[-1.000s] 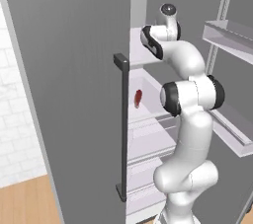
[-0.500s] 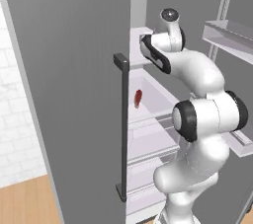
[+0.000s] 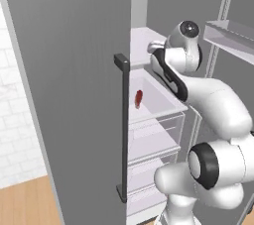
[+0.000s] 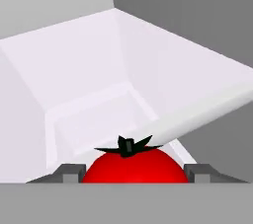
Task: Place one tomato and one steak in each tupperware on the nearby counter, to pack two identical lunches.
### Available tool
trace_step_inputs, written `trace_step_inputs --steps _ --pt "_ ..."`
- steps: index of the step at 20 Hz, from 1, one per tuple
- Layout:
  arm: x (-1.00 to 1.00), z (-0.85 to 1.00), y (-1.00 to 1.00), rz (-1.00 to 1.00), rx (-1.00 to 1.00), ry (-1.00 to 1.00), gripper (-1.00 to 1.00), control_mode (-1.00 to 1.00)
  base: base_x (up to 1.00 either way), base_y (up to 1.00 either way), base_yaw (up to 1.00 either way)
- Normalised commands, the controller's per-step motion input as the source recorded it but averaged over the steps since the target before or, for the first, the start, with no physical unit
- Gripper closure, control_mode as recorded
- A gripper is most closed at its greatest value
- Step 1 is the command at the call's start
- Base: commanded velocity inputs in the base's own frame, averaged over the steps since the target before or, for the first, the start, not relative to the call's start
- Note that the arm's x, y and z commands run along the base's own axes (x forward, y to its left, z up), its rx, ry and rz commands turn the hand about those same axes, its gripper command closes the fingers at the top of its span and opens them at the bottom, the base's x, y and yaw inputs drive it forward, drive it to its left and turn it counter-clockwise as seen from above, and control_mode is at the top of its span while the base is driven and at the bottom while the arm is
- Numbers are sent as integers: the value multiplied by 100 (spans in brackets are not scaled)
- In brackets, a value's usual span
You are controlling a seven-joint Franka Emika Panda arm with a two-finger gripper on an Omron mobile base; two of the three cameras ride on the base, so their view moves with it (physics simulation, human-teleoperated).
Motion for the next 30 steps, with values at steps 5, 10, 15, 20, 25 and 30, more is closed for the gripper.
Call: trace_step_inputs --steps 5,10,15,20,25,30 --pt "-100 14 0 0 1 -7 100 -100 0 0 0" --pt "-100 0 0 1 -1 -4 100 -100 0 0 0" --pt "-80 -5 0 3 -1 0 100 100 -20 0 1" --pt "0 0 0 0 0 0 100 100 -100 0 5" --pt "0 0 0 0 0 0 100 100 -100 0 1" --pt "0 0 0 0 0 0 100 100 -100 -29 -12"
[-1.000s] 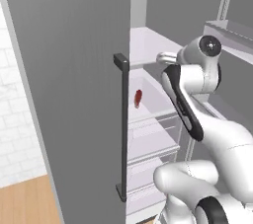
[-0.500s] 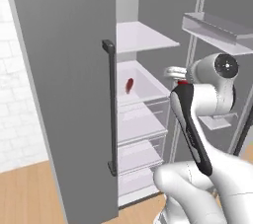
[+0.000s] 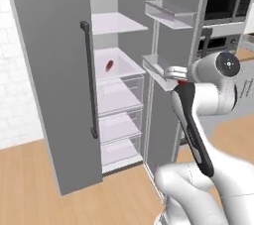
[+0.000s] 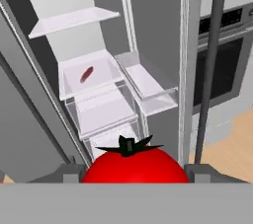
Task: Place one tomato and one steak in each tupperware on the nearby counter, to pack two identical lunches.
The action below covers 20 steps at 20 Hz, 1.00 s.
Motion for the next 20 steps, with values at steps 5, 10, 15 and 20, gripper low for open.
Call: trace_step_inputs --steps 5,10,15,20 --pt "0 0 0 0 0 0 100 100 -57 -60 -49" --pt "0 0 0 0 0 0 100 100 -2 -45 -64" --pt "0 0 0 0 0 0 100 100 5 -46 -65" --pt "0 0 0 0 0 0 100 100 67 -21 -45"
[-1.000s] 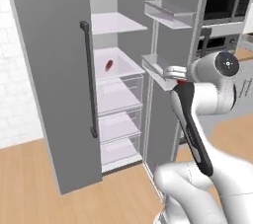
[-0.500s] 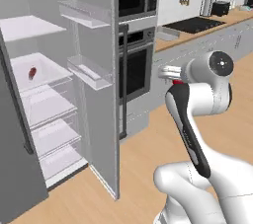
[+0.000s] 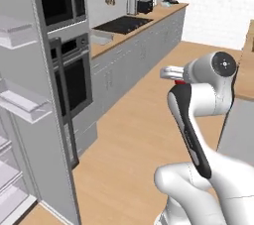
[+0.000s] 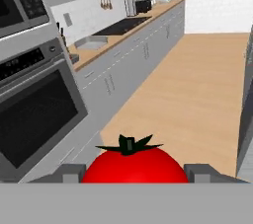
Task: Place one tomato and one steak in each tupperware on the nearby counter, to pack two identical lunches.
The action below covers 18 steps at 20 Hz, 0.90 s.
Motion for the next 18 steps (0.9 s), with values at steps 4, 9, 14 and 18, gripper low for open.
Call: trace_step_inputs --steps 4,9,14,18 --pt "0 0 0 0 0 0 100 100 100 2 -9" --pt "0 0 0 0 0 0 100 100 100 17 1" --pt "0 0 0 0 0 0 100 100 100 0 0" --pt "0 0 0 0 0 0 100 100 100 -1 0"
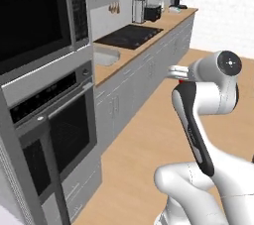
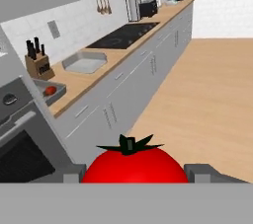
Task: Place one tomato and one steak in each tupperware on the nearby counter, to pack two identical lunches.
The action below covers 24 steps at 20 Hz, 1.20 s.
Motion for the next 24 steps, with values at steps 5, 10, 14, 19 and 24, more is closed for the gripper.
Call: trace_step_inputs --steps 5,10,14,19,24 --pt "0 0 0 0 0 0 100 100 100 0 0" --pt "0 0 0 0 0 0 100 100 100 -7 3" --pt "0 0 0 0 0 0 100 100 100 -15 18" --pt "0 0 0 0 0 0 100 100 100 -28 30" --pt "0 0 0 0 0 0 100 100 100 -2 48"
